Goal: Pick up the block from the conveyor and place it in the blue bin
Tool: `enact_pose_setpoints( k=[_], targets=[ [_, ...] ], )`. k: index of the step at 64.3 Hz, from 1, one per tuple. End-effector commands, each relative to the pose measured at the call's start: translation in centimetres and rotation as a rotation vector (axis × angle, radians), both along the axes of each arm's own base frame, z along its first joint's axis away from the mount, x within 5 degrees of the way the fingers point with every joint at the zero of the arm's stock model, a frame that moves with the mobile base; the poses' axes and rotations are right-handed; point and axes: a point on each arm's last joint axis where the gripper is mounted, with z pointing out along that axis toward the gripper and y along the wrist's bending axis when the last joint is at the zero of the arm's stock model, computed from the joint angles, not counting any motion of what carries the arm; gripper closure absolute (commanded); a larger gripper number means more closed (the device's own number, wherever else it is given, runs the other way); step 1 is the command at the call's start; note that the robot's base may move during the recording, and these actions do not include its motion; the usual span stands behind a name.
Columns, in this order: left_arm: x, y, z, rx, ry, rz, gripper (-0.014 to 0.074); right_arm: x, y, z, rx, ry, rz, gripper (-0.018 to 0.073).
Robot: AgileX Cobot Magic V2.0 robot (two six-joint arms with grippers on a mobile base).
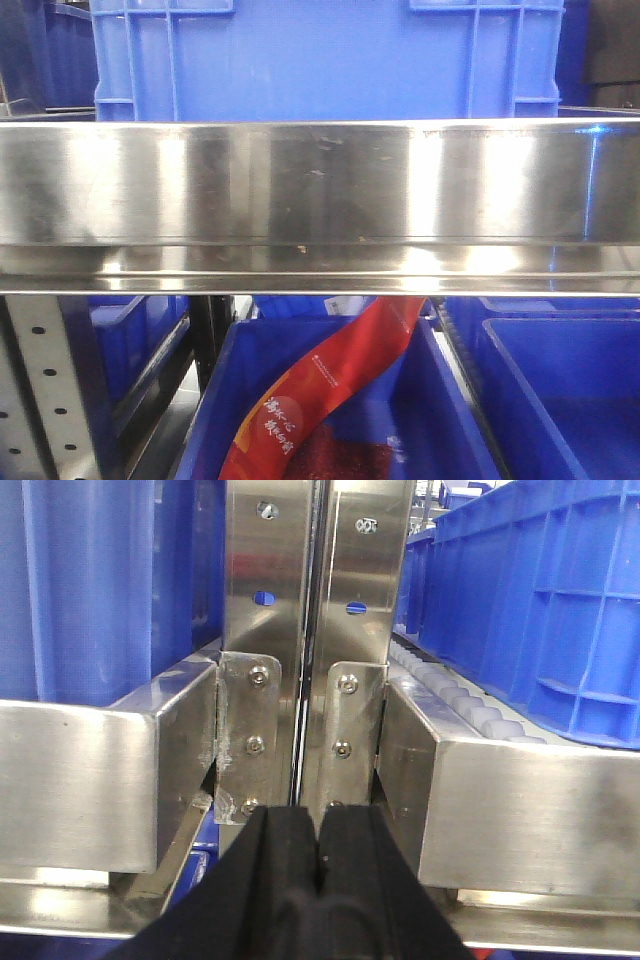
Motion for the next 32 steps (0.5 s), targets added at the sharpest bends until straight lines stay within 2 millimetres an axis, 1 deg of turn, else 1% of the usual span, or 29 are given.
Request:
enact_pose_setpoints(
  k=[1, 32],
  targets=[
    [-0.04, 0.01, 0.18, -0.003, -0.017, 0.002, 0.0707, -0.02, -0.05, 0.19, -0.005, -0.027, -0.007, 0.0722],
    [-0.04, 0.01, 0.18, -0.003, -0.017, 0.002, 0.0707, -0.02, -0.05, 0.19, -0.005, -0.027, -0.007, 0.0722]
  ],
)
